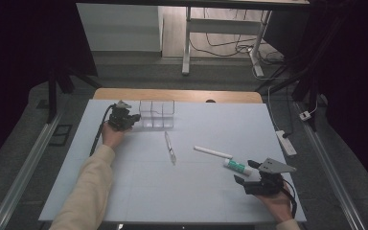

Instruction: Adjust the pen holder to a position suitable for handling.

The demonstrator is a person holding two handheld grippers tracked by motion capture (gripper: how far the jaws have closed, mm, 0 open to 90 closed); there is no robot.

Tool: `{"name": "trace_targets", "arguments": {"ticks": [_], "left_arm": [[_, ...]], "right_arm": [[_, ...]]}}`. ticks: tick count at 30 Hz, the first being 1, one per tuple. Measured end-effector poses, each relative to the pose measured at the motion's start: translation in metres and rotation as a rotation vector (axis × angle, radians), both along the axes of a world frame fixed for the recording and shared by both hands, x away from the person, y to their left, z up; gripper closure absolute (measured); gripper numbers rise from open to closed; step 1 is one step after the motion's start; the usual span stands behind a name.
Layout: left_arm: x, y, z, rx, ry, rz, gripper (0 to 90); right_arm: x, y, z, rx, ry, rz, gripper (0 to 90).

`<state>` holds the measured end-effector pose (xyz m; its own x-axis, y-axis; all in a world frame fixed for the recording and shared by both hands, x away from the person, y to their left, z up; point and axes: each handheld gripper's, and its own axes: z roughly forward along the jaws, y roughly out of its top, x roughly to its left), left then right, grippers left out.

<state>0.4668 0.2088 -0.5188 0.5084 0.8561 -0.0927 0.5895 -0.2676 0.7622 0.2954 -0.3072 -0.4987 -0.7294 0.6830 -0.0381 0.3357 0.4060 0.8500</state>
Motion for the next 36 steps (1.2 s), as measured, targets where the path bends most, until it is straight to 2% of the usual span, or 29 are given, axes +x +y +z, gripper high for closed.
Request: {"name": "trace_targets", "arguments": {"ticks": [6,21,36], "left_arm": [[0.003,-0.005,0.0,0.01,0.011,-0.005,89.1],[0.01,-0.016,0.002,-0.004,0.02,-0.007,89.1],[0.017,-0.043,0.005,0.005,0.024,-0.049,89.1]], "right_arm": [[0.001,0.003,-0.001,-0.009,0.005,0.015,19.2],[0.002,0.004,-0.002,-0.008,0.008,0.02,19.2],[0.002,0.004,-0.003,-0.007,0.012,0.019,19.2]]}}
